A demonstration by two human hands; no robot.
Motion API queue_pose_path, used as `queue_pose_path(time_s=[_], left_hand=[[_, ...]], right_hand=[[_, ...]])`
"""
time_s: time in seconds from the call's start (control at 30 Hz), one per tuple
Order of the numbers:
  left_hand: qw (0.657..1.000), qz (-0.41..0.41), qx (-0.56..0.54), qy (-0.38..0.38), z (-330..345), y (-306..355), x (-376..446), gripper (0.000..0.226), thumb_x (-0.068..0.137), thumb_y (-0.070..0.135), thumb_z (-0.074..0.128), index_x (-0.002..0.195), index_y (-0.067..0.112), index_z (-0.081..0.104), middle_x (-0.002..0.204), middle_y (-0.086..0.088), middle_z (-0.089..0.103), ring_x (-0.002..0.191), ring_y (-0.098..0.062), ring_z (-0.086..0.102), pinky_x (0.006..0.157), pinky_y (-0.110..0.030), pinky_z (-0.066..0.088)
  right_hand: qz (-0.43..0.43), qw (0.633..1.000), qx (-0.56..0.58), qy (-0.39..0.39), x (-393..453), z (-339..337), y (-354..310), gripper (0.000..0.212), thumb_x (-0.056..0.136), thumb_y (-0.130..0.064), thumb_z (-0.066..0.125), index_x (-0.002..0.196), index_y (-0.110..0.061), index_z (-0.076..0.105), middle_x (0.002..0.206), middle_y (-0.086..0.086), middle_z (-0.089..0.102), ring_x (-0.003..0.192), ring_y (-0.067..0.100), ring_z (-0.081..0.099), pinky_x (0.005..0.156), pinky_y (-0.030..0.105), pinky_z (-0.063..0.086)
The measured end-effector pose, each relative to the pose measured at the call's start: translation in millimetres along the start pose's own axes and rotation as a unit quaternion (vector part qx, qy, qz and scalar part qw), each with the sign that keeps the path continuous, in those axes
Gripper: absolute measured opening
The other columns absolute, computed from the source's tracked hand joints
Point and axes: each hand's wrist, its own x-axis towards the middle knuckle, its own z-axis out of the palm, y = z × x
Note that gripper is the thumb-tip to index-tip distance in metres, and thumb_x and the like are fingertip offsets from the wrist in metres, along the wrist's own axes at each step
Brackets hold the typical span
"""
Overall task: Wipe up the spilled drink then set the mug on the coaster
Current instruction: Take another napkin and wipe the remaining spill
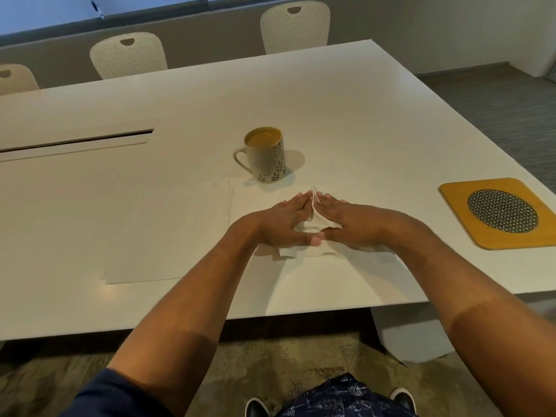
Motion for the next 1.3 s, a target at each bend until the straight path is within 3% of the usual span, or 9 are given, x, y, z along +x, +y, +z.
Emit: queue_pose_path(time_s=[0.07, 0.17, 0.37, 0.73, 1.3], left_hand=[[1.000, -0.006, 0.002, 0.012, 0, -4, -4, 0.083, 0.102, 0.056, 0.040, 0.161, 0.022, -0.007, 0.168, 0.000, -0.016, 0.154, -0.013, -0.013, 0.125, -0.036, -0.002], [0.999, -0.030, 0.010, 0.032, 0, -14, -9, 0.070, 0.107, 0.043, 0.034, 0.161, 0.019, -0.004, 0.169, 0.000, -0.013, 0.155, -0.015, -0.009, 0.123, -0.033, 0.000], [0.993, -0.093, 0.032, 0.066, -3, -33, -17, 0.065, 0.109, 0.033, 0.034, 0.161, 0.017, 0.000, 0.169, -0.001, -0.007, 0.156, -0.016, -0.004, 0.127, -0.036, 0.006], [0.974, -0.208, 0.044, 0.074, -3, -45, -17, 0.067, 0.108, 0.037, 0.027, 0.160, 0.009, -0.005, 0.169, -0.010, -0.006, 0.156, -0.024, -0.005, 0.127, -0.041, 0.008], [0.978, -0.198, 0.011, 0.064, -11, -36, -14, 0.071, 0.105, 0.037, 0.029, 0.160, 0.009, -0.006, 0.168, -0.014, -0.009, 0.155, -0.028, -0.007, 0.126, -0.042, 0.006]], right_hand=[[-0.006, 1.000, 0.007, 0.029, 5, 4, -8, 0.076, 0.105, -0.053, 0.038, 0.161, -0.026, -0.005, 0.168, -0.009, -0.014, 0.154, 0.006, -0.008, 0.114, 0.020, 0.000], [-0.007, 0.997, 0.020, 0.075, 16, 10, -19, 0.071, 0.105, -0.054, 0.035, 0.162, -0.028, 0.001, 0.169, -0.011, -0.007, 0.155, 0.006, -0.003, 0.113, 0.020, 0.001], [-0.026, 0.991, -0.012, 0.133, 41, 18, -38, 0.070, 0.107, -0.052, 0.031, 0.163, -0.021, 0.004, 0.171, -0.004, 0.003, 0.156, 0.011, 0.004, 0.115, 0.020, 0.001], [-0.062, 0.988, -0.022, 0.138, 67, 14, -61, 0.066, 0.107, -0.040, 0.030, 0.163, -0.017, 0.005, 0.171, 0.002, 0.005, 0.156, 0.014, 0.004, 0.125, 0.032, 0.004], [-0.043, 0.989, -0.025, 0.139, 68, 5, -54, 0.065, 0.105, -0.049, 0.030, 0.163, -0.026, 0.009, 0.170, -0.005, 0.010, 0.155, 0.013, 0.013, 0.123, 0.037, 0.019]])
